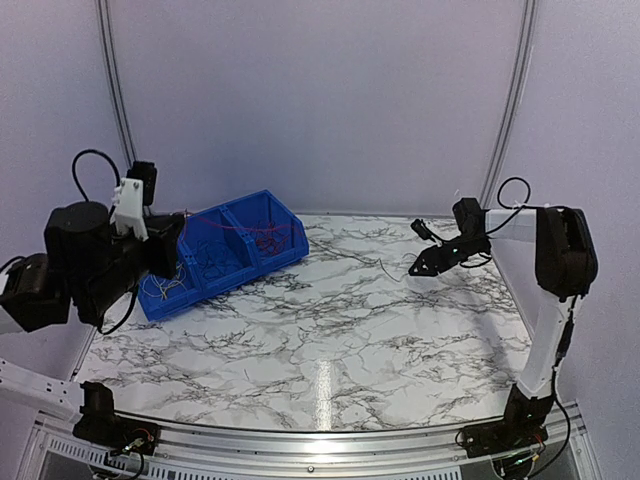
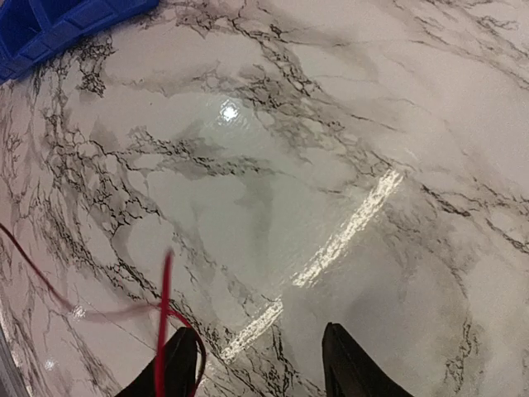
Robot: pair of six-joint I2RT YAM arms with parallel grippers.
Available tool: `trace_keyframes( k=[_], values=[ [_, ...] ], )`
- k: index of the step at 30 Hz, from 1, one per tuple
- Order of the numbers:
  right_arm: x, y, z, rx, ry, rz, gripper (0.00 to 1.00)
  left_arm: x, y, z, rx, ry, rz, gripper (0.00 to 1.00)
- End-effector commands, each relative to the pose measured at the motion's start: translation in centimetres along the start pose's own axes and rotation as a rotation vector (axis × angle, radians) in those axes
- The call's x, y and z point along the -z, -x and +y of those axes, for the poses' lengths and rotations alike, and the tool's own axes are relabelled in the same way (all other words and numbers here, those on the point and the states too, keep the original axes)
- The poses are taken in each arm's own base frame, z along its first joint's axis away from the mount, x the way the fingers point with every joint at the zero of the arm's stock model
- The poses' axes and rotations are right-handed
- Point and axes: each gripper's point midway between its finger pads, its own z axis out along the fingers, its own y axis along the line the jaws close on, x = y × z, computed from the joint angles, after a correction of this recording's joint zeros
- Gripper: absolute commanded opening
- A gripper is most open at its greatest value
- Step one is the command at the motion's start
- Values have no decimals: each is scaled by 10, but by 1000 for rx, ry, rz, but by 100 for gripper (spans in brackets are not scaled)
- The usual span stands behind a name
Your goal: Untangle the cables
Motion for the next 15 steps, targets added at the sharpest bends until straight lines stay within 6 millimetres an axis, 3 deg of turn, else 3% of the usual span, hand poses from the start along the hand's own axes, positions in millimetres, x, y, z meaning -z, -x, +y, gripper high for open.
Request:
trace_keyframes(
  k=[1, 4, 8, 10, 12, 15],
  values=[
    [30, 29, 23, 27, 41, -53, 54, -34, 54, -24, -60, 31, -27, 0],
    [45, 32, 30, 51, 9, -62, 56, -73, 75, -37, -76, 14, 31, 0],
    [63, 31, 50, 97, 30, -68, 60, -125, 90, -37, -85, 19, 66, 0],
    [71, 28, 77, 135, 135, -99, 70, -145, 97, -39, -91, 2, 70, 0],
    [81, 26, 106, 153, 266, -142, 97, -164, 107, -37, -88, 7, 63, 0],
    [87, 22, 123, 164, 337, -163, 99, -194, 109, -31, -67, 7, 74, 0]
  ],
)
